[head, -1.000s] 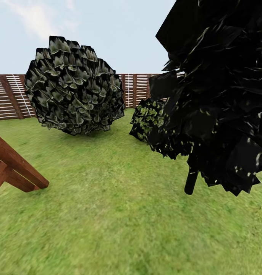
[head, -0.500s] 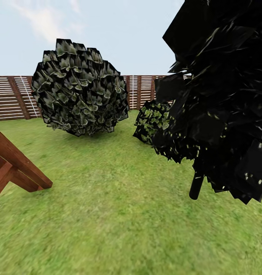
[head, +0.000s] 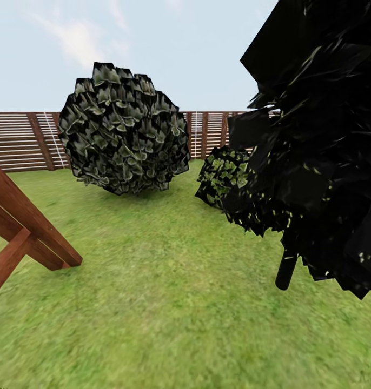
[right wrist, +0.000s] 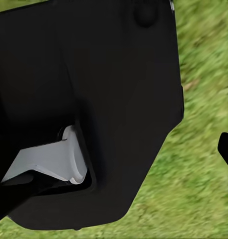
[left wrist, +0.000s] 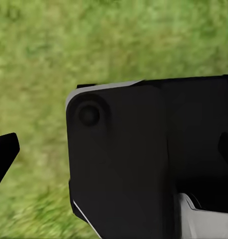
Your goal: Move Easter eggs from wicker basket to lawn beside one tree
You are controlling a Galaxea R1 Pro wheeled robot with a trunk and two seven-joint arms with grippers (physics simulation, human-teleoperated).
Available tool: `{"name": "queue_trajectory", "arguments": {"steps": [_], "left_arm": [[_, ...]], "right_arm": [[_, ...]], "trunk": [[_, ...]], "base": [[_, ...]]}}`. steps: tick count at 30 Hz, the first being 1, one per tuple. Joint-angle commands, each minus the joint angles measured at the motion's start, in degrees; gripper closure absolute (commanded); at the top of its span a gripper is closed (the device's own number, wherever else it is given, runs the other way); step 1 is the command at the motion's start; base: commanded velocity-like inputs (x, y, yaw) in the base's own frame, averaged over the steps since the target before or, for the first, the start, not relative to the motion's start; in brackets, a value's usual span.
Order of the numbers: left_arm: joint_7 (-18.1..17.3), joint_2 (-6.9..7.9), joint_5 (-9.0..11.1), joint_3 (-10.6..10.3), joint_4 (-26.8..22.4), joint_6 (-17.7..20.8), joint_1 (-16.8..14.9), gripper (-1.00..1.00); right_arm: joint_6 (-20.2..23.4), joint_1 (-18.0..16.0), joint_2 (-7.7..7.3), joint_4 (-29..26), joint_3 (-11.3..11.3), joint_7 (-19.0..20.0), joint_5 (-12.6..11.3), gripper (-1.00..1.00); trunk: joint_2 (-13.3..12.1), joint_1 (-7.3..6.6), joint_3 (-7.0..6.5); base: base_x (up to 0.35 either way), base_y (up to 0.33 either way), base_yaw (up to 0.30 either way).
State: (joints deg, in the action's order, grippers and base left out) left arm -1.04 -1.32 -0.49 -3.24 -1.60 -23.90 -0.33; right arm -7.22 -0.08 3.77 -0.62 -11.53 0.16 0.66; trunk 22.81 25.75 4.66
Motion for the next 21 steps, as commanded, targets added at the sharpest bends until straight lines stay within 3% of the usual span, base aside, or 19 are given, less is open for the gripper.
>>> {"name": "queue_trajectory", "arguments": {"steps": [1, 21], "left_arm": [[0.07, 0.01, -0.03, -0.28, 0.02, -0.18, -0.05, -1.00], [0.07, 0.01, -0.03, -0.20, 0.02, -0.18, -0.06, -1.00]], "right_arm": [[-0.16, -0.01, 0.01, -0.04, -0.34, 0.02, 0.06, -1.00], [-0.16, -0.01, 0.01, 0.04, -0.42, 0.02, 0.05, -1.00]], "trunk": [[0.11, 0.03, 0.02], [0.11, 0.03, -1.79]], "base": [[0.000, 0.000, 0.097], [0.000, 0.000, 0.026]]}}
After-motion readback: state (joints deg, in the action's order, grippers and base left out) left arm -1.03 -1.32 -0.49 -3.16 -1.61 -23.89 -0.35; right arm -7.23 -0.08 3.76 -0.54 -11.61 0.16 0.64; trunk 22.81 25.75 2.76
